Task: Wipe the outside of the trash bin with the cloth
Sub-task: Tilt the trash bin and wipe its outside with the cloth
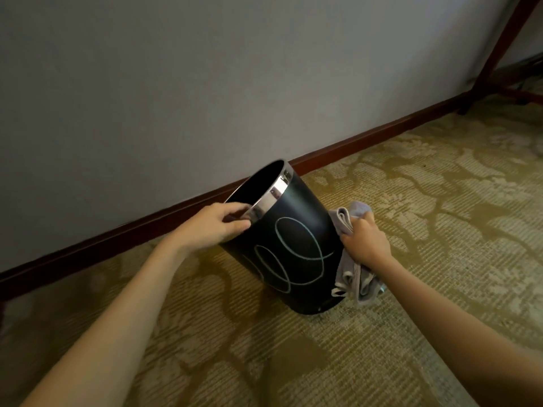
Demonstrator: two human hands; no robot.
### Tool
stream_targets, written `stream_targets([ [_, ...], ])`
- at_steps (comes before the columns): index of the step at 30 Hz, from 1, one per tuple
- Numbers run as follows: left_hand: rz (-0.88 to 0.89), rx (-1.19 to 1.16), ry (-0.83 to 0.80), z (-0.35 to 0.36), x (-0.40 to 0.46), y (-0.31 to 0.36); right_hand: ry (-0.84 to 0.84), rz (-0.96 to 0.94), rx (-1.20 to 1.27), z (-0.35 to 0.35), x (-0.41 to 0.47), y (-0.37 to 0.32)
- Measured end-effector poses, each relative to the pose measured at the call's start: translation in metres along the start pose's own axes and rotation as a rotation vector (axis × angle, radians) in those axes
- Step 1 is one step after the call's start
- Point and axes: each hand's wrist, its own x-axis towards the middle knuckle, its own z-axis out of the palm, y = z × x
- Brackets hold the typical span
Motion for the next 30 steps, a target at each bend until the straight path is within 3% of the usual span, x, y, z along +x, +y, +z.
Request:
stream_targets([
  [4,-0.023,0.019,0.082,0.001,-0.011,-0.034,-0.012,0.023,0.012,-0.001,0.006,0.004],
  [14,0.086,0.015,0.364,0.036,0.0,-0.025,-0.024,0.029,0.046,-0.003,0.007,0.017],
  [24,0.108,0.11,0.306,0.037,0.001,0.005,-0.123,0.004,0.05,-0.002,0.008,0.03],
  [30,0.025,0.117,0.328,0.023,-0.001,0.015,-0.159,-0.026,0.056,0.003,0.013,0.025],
])
